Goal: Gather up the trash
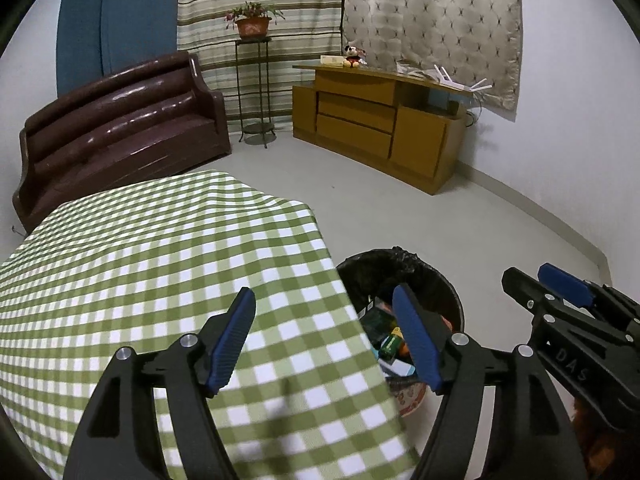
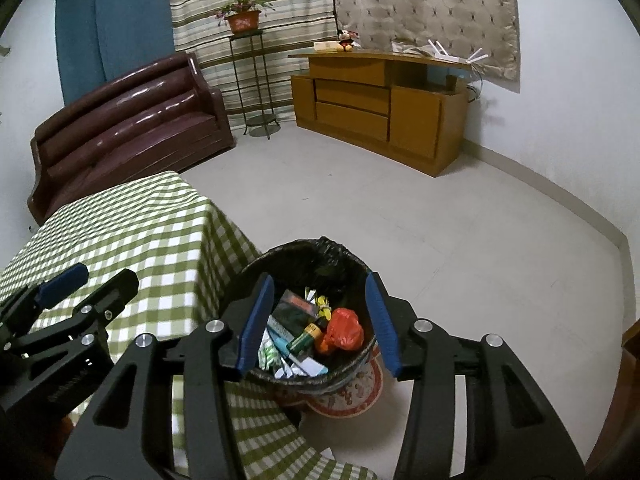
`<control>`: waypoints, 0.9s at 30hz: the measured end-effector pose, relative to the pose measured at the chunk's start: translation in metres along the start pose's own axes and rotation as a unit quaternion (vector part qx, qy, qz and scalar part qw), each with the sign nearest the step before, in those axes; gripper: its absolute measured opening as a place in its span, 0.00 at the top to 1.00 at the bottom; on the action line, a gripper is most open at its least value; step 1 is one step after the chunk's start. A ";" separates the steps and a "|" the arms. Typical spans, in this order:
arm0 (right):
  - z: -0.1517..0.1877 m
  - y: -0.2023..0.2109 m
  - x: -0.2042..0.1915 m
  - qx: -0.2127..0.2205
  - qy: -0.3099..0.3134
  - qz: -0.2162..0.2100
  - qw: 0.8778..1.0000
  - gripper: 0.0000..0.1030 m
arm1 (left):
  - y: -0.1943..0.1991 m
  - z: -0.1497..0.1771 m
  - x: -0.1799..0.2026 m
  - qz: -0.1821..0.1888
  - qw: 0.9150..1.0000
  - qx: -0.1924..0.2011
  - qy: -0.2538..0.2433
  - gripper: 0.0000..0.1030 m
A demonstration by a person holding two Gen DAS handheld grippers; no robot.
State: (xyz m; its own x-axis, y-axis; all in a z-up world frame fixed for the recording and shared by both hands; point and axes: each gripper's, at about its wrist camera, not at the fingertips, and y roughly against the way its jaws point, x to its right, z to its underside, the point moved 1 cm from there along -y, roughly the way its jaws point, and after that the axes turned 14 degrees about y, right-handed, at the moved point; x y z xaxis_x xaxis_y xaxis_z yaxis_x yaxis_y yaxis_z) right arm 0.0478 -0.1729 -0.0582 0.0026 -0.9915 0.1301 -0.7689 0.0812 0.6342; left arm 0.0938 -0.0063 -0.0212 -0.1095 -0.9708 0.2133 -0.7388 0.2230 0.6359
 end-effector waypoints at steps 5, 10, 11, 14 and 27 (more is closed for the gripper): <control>0.007 0.014 -0.006 0.000 0.007 -0.004 1.000 0.54 | 0.016 0.007 -0.006 -0.005 1.000 0.003 0.008 0.32; 0.013 0.029 -0.013 0.002 0.013 -0.007 1.000 0.54 | 0.031 0.013 -0.012 -0.010 1.000 0.008 0.014 0.29; 0.014 0.031 -0.014 0.003 0.014 -0.007 1.000 0.54 | 0.033 0.013 -0.015 -0.010 1.000 0.009 0.015 0.29; 0.015 0.039 -0.015 0.007 0.017 -0.006 1.000 0.53 | 0.041 0.015 -0.018 -0.012 1.000 0.015 0.020 0.29; 0.019 0.063 -0.014 0.025 0.024 0.008 0.999 0.46 | 0.066 0.021 -0.022 -0.016 0.999 0.034 0.021 0.26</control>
State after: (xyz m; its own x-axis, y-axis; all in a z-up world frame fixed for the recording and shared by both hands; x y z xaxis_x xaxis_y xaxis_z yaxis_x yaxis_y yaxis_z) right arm -0.0128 -0.1560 -0.0343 0.0196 -0.9842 0.1762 -0.8002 0.0903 0.5930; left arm 0.0337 0.0283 0.0002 -0.0585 -0.9726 0.2252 -0.7850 0.1841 0.5915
